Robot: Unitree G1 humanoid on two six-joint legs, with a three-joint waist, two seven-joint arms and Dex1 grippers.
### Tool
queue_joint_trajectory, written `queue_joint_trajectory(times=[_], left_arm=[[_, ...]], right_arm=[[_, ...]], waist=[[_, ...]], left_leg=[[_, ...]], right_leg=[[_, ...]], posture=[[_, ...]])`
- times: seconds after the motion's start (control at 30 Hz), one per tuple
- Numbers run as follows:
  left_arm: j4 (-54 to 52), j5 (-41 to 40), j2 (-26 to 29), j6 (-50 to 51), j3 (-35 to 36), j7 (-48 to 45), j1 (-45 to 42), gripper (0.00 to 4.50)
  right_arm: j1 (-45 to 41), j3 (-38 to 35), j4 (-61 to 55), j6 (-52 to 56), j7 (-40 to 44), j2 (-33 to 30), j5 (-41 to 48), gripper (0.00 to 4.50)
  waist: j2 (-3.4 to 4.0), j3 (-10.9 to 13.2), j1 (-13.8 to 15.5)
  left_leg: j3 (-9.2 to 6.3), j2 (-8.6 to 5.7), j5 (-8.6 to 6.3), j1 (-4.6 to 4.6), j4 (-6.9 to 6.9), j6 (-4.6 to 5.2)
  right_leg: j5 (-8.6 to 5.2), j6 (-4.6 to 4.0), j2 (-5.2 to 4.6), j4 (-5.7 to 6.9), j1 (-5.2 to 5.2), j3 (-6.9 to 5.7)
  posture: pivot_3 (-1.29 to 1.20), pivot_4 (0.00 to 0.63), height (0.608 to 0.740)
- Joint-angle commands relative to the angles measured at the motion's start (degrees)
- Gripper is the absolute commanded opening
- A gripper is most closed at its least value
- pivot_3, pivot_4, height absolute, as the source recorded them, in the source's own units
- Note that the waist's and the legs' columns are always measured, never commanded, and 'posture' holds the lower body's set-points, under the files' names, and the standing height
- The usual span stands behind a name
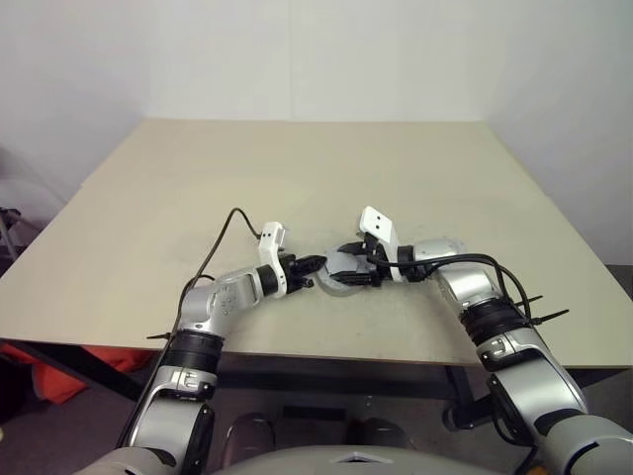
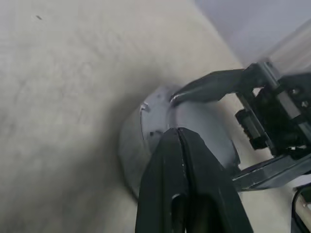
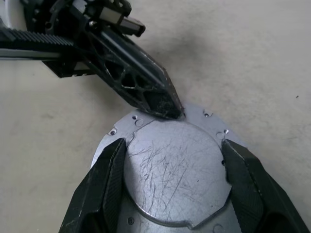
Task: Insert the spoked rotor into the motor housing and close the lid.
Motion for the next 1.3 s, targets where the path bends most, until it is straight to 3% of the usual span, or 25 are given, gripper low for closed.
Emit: queue_joint_trajectory(times=[0.03,0.2,0.3,0.37,0.6,0.8,1.3], left_arm=[[1.1,2.0,0.8,2.4,-0.9,1.7,-0.7,0.02],[0.8,1.9,1.3,4.1,-0.8,1.7,-0.6,0.02],[0.0,1.5,1.4,4.4,-0.3,1.7,-0.1,0.0],[-0.6,1.1,1.5,4.9,0.0,1.5,0.1,0.0],[-1.6,0.3,1.3,5.8,0.1,1.0,0.2,0.0],[-1.3,-0.1,1.2,5.7,-0.1,0.6,-0.3,0.0],[-1.9,-0.8,0.1,5.4,-0.3,-2.1,-0.7,0.0]], right_arm=[[1.5,0.7,3.7,1.4,-3.1,-1.3,-3.9,3.02],[1.2,0.6,2.7,3.4,-0.6,-1.2,-2.1,3.02],[1.2,0.6,2.3,3.1,-0.4,-1.3,-2.3,4.09],[1.3,-0.5,0.6,1.8,-1.5,-1.0,-1.8,4.47],[1.4,-5.3,-10.4,9.3,-0.3,-1.2,5.1,4.47],[1.5,-10.1,-19.1,19.2,-0.1,-2.5,12.1,4.47],[1.9,-12.1,-20.6,24.9,-3.9,-3.6,14.0,4.47]], waist=[[0.02,0.0,-0.1],[0.08,0.0,-0.4],[0.06,0.0,-0.5],[0.05,0.0,-0.7],[0.07,0.0,-0.5],[0.08,0.0,0.6],[0.05,0.0,1.5]], left_leg=[[0.0,0.0,0.0,-0.01,0.0,0.01],[-0.03,0.04,-0.04,0.0,-0.06,0.07],[-0.04,0.03,-0.05,0.02,-0.21,0.09],[-0.04,0.01,-0.06,0.02,-0.27,0.11],[0.0,-0.08,0.0,-0.59,-0.95,0.01],[0.04,-0.26,0.16,-1.76,-0.85,0.28],[0.18,-0.37,0.2,-1.46,-0.72,-0.14]], right_leg=[[-0.02,0.03,-0.01,-0.07,0.01,-0.03],[-0.06,0.1,-0.01,-0.53,0.2,-0.25],[-0.13,0.22,-0.05,-0.79,0.33,-0.36],[-0.14,0.24,-0.07,-0.79,0.32,-0.35],[-0.12,0.2,-0.03,-0.57,-0.35,-0.09],[-0.13,-0.5,-0.05,0.5,-2.06,0.31],[-0.66,-0.4,-0.05,1.34,-2.01,0.74]], posture=[[0.0,0.0,0.74],[0.0,0.0,0.74],[0.0,0.0,0.74],[0.0,0.0,0.74],[0.0,0.0,0.74],[0.0,0.0,0.74],[0.0,0.0,0.74]])
